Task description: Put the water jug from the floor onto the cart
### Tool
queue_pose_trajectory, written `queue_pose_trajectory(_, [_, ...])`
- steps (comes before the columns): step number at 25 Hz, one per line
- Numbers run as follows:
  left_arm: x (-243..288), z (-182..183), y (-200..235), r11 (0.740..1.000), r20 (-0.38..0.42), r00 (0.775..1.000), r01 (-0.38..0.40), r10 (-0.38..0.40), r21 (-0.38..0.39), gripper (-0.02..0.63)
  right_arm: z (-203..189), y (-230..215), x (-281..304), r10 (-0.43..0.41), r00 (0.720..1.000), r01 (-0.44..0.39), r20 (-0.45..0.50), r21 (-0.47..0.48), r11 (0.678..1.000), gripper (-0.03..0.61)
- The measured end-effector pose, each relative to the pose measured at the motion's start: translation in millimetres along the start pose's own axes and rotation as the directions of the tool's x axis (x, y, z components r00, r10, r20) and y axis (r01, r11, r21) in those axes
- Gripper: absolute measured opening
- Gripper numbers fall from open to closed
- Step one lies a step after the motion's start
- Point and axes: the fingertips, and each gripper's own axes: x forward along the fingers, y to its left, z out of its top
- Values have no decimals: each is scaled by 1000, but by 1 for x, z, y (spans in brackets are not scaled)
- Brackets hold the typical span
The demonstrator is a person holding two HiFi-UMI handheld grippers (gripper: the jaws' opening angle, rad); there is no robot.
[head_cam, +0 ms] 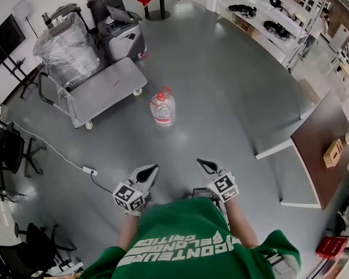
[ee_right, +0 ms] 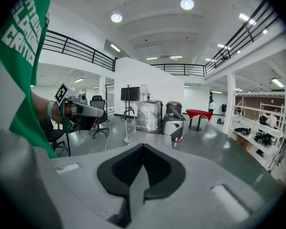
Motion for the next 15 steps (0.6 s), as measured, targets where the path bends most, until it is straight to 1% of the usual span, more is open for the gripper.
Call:
queue_pose_trajectory(4, [9, -4, -12, 1000, 2, 1000, -15, 15, -4, 9, -1, -4, -12, 23, 1000, -24, -14, -16, 1000, -8])
queue_pose_trajectory(11, [28, -12, -29, 1000, -2, 1000, -12, 12, -14, 9, -16, -22, -25, 19, 1000, -19, -17, 1, 1000, -8])
queue_pose_trajectory(15, [34, -12, -32, 1000, -6, 1000, -8, 8, -16, 9, -16, -24, -27, 24, 1000, -24, -19, 3, 1000, -8])
